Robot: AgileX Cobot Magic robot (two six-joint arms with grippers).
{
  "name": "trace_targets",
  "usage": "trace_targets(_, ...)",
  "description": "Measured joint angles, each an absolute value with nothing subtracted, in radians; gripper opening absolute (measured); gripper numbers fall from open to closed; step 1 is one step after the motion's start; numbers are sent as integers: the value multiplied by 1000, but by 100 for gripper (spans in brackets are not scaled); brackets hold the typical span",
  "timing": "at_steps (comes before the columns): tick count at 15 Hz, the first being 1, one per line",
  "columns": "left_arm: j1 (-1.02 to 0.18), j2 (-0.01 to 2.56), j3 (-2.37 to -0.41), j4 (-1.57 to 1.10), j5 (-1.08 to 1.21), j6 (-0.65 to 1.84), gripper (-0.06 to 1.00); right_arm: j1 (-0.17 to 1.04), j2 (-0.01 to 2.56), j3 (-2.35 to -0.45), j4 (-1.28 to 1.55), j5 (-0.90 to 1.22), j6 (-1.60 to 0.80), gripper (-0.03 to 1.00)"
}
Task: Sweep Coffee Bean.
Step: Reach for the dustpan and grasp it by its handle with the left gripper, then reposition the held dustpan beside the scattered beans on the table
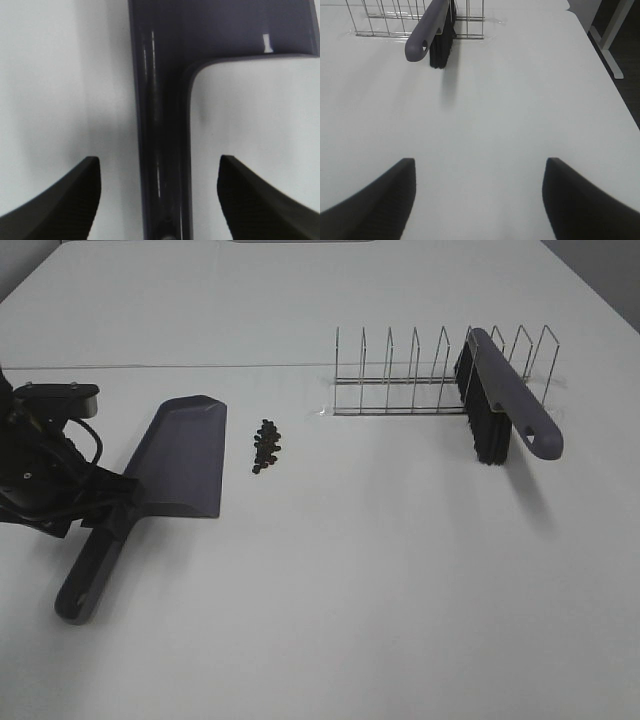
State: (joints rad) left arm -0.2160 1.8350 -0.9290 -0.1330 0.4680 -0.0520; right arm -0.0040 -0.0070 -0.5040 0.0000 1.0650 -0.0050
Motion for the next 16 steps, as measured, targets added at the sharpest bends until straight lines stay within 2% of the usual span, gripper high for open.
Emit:
trace_targets(6, -216, 1994, -1037, -133, 465, -52, 61, -4, -7, -504, 0, 1065, -5, 68)
trace_targets(7, -216, 2004, -1050, -134, 467, -52, 57, -4, -7, -504, 0, 1065, -5, 68)
trace_targets(9, -216, 2011, -1059, -132, 475, -52, 40, -4, -7, -504, 0, 1065, -5, 68)
trace_targets(10, -216, 2011, -1059, -133, 479, -52, 36, -4, -7, -504, 0, 1065, -5, 68)
trace_targets(16, -216, 2001, -1061, -131, 519, -118, 36, -4, -7, -504, 0, 1065, -5, 68)
